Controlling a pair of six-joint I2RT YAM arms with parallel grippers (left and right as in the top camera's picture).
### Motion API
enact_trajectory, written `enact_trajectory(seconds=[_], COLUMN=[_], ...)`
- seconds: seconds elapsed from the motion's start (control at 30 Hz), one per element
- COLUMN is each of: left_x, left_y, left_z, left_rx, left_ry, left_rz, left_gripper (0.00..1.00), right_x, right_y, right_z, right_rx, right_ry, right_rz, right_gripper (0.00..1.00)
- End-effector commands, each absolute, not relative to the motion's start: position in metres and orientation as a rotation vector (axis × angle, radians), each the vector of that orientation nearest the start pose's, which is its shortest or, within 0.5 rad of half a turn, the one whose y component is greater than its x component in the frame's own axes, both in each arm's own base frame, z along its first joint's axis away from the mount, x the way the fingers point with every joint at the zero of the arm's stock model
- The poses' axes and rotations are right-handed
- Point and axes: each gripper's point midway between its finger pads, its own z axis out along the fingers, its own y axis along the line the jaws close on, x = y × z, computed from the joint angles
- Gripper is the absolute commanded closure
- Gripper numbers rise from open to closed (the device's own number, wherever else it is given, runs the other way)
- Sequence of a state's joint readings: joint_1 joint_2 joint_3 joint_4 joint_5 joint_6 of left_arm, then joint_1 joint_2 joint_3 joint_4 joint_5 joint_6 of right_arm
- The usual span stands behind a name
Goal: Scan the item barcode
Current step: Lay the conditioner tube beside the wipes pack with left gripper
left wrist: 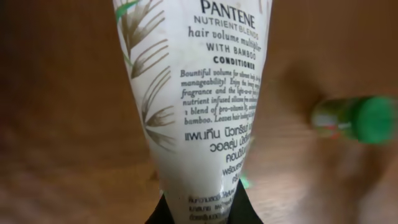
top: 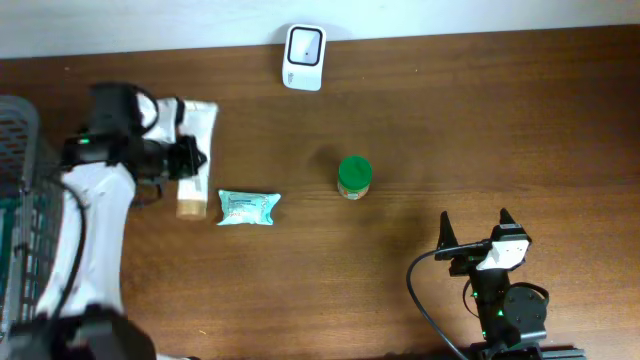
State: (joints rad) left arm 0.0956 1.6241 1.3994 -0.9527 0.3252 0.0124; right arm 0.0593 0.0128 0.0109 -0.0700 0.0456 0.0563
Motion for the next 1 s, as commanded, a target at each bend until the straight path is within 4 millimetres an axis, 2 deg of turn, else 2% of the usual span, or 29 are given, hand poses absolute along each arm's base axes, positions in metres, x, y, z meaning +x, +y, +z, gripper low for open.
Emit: enact_trajectory(seconds=[0.0,0.17,0.27,0.47,0.73,0.8,0.83,0.87,0.9,0.93,0.97], left_x=[0.384,0.387,0.385,0.392,0.391,0.394,0.395,0.397,0.399,0.402,0.407], left_y=[-0.014,-0.014,-0.014,-0.014,-0.053,-0.049,-0.047,-0.045,-0.042,-0.041,-0.039], left_z=[0.121,0.060,0.038,0.033,0.023,0.018,0.019,0.021,0.025,0.032,0.045], left_rx=[-0.058,-0.089,-0.123,-0.113,0.024,0.018,0.012,0.004,-0.004,0.008,0.008], left_ry=[2.754,2.871,2.922,2.902,2.928,2.928,2.923,2.919,2.917,2.916,2.919], left_rz=[-0.405,-0.426,-0.439,-0.436,-0.453,-0.426,-0.423,-0.423,-0.422,-0.420,-0.400], left_gripper=[1.00,1.00,1.00,0.99,1.00,0.98,0.91,0.76,0.46,0.39,0.27], right_x=[0.246,0.246,0.246,0.246,0.246,0.246,0.246,0.246,0.246,0.246,0.246], right_y=[0.003,0.003,0.003,0.003,0.003,0.003,0.003,0.003,0.003,0.003,0.003], right_z=[0.156,0.156,0.156,0.156,0.156,0.156,0.156,0.156,0.156,0.156,0.156], right_rx=[0.050,0.050,0.050,0.050,0.050,0.050,0.050,0.050,0.050,0.050,0.050], right_ry=[1.647,1.647,1.647,1.648,1.647,1.647,1.647,1.647,1.647,1.647,1.647], right_rz=[0.037,0.037,0.037,0.037,0.037,0.037,0.037,0.037,0.037,0.037,0.037], right_gripper=[0.02,0.02,0.02,0.02,0.02,0.01,0.01,0.02,0.02,0.02,0.02])
